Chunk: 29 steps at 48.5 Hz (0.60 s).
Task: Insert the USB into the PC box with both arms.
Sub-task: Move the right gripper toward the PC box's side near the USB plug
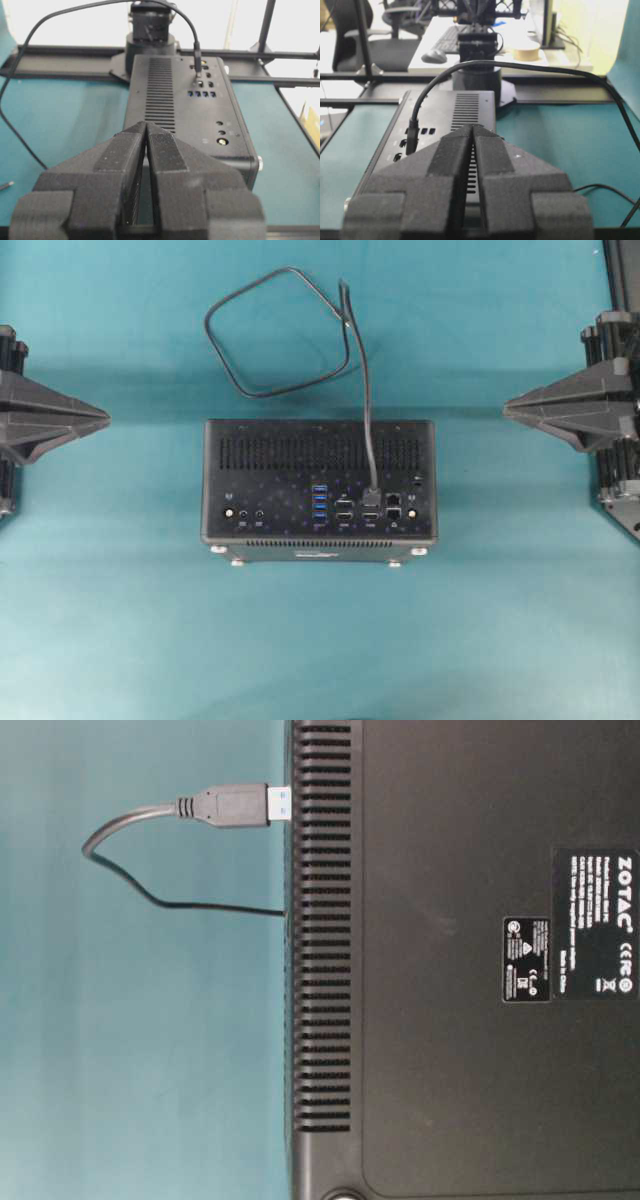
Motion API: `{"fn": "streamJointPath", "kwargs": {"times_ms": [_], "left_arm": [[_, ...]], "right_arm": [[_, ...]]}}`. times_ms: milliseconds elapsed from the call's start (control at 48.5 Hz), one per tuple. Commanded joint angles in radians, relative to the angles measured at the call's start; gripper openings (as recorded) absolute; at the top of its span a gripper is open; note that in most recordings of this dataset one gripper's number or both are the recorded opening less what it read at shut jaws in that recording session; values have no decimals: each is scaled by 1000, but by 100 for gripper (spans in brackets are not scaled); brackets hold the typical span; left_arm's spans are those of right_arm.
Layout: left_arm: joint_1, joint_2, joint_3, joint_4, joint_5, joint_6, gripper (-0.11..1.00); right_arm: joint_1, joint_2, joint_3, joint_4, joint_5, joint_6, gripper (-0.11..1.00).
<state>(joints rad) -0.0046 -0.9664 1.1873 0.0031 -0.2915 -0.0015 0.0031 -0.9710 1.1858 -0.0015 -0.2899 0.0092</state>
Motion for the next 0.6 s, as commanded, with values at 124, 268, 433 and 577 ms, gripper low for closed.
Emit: {"fn": "streamJointPath", "kwargs": {"times_ms": [124, 268, 433, 577], "left_arm": [[-41, 5, -25, 8, 29, -54, 0], [-41, -6, -55, 9, 123, -52, 0], [-40, -8, -101, 14, 252, -48, 0], [-40, -8, -138, 12, 295, -18, 0]], "right_arm": [[-20, -38, 28, 28, -78, 25, 11], [-23, -81, 25, 34, -37, 58, 3], [-23, -63, -66, 35, 206, 84, 3], [-21, -11, -187, 37, 417, 149, 3]]}}
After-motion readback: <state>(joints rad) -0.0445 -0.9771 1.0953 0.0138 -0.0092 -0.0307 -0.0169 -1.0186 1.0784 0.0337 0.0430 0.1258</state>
